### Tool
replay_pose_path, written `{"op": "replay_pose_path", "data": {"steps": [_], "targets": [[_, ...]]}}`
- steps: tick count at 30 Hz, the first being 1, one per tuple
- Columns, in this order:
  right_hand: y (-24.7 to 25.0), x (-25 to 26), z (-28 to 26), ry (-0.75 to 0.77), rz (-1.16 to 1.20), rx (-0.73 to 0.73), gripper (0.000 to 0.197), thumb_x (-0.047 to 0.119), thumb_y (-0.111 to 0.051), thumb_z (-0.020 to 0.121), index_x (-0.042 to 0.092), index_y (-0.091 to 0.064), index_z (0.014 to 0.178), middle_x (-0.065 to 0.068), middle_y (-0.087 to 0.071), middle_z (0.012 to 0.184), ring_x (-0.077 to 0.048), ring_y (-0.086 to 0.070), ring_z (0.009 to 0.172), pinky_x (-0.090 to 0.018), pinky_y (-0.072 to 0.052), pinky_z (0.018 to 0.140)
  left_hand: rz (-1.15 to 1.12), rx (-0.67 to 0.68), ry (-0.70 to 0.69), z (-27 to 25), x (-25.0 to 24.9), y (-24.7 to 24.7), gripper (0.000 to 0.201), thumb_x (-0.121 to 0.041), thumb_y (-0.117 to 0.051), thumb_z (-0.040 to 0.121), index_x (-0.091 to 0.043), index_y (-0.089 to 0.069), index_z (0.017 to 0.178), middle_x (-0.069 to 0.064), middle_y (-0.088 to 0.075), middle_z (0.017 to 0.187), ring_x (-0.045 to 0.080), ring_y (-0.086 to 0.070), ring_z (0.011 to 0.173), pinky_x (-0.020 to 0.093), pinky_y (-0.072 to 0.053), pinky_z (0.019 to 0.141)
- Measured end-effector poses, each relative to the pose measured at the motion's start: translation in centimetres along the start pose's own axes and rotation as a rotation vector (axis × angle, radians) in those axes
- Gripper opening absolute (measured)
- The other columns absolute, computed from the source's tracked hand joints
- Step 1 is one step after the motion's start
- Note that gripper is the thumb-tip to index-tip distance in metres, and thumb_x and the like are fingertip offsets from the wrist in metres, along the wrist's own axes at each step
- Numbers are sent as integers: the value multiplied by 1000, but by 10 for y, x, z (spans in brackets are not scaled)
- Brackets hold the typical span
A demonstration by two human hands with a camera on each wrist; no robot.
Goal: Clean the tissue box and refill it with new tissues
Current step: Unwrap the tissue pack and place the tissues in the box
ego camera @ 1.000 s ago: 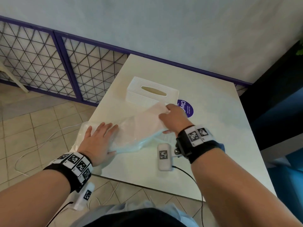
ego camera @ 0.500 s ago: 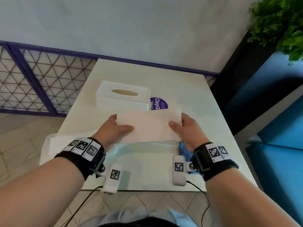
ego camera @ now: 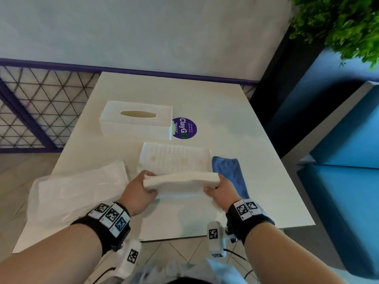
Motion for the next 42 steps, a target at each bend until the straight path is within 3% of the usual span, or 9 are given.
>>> {"op": "replay_pose_path", "data": {"steps": [7,11,15,19,23,29,33,37,42], "targets": [[14,19,62,-73,261,-127,34,26,-66,77,6,-62,105,-14,-71,101,-34,-68,96,-52,-55,85,-124,-200,65,58,-41,37,60,-18,-70,82,-16,-39,133,4,-62,108,26,-61,94,37,-49,86],[-1,29,80,-102,172,-145,30,21,-63,85,6,-62,112,-6,-67,95,-29,-65,91,-42,-57,82,-23,-131,173,89,-31,39,71,-13,-65,82,-14,-30,143,12,-57,119,26,-56,89,31,-43,74],[-7,24,91,-152,15,-158,31,20,-58,86,4,-62,112,-6,-63,90,-24,-58,83,-26,-42,69,49,-94,199,101,-23,32,73,-13,-64,82,-15,-27,145,15,-54,130,29,-56,98,31,-43,80],[-2,16,95,-217,-40,-190,41,28,-52,92,6,-58,126,-13,-63,124,-31,-57,115,-29,-43,90,119,-56,176,102,-25,32,72,-16,-63,83,-13,-25,145,14,-47,141,30,-52,121,33,-41,96],[14,9,92,-226,-39,-211,39,26,-42,98,6,-56,128,-14,-62,125,-30,-58,111,-24,-37,75,75,-149,5,80,-43,64,51,-17,-62,87,-16,-44,135,8,-47,138,20,-52,122,30,-41,95],[19,24,82,-170,-114,-222,32,19,-46,95,8,-57,123,-13,-65,119,-31,-60,107,-26,-43,79,430,-221,-3,15,-15,123,29,-40,-65,83,-34,-55,109,-4,-49,122,18,-54,113,37,-41,89],[-35,85,62,105,-209,-118,28,15,-51,90,13,-64,115,-3,-66,118,-22,-62,107,-25,-46,90,713,-127,119,-17,27,126,66,-64,-51,82,-37,-33,139,-4,-28,151,20,-28,139,47,-20,111],[-109,147,36,333,-185,60,25,16,-54,90,17,-68,110,-1,-66,115,-15,-64,98,-15,-42,87,814,-101,169,-26,64,121,68,-67,-15,89,-41,2,150,-3,4,162,20,7,148,52,3,116],[-166,166,31,188,-309,301,34,18,-55,87,8,-60,119,-8,-65,113,-26,-61,108,-26,-48,89,757,-53,225,-35,95,109,65,-65,-11,90,-43,12,147,-1,12,161,22,13,147,58,5,115]]}}
Point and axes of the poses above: each hand's wrist, its own z-axis towards the middle knuckle, its own y-axis out of the back of the hand, x = y × z, the point moved 5 cm from there along z, towards the middle knuckle
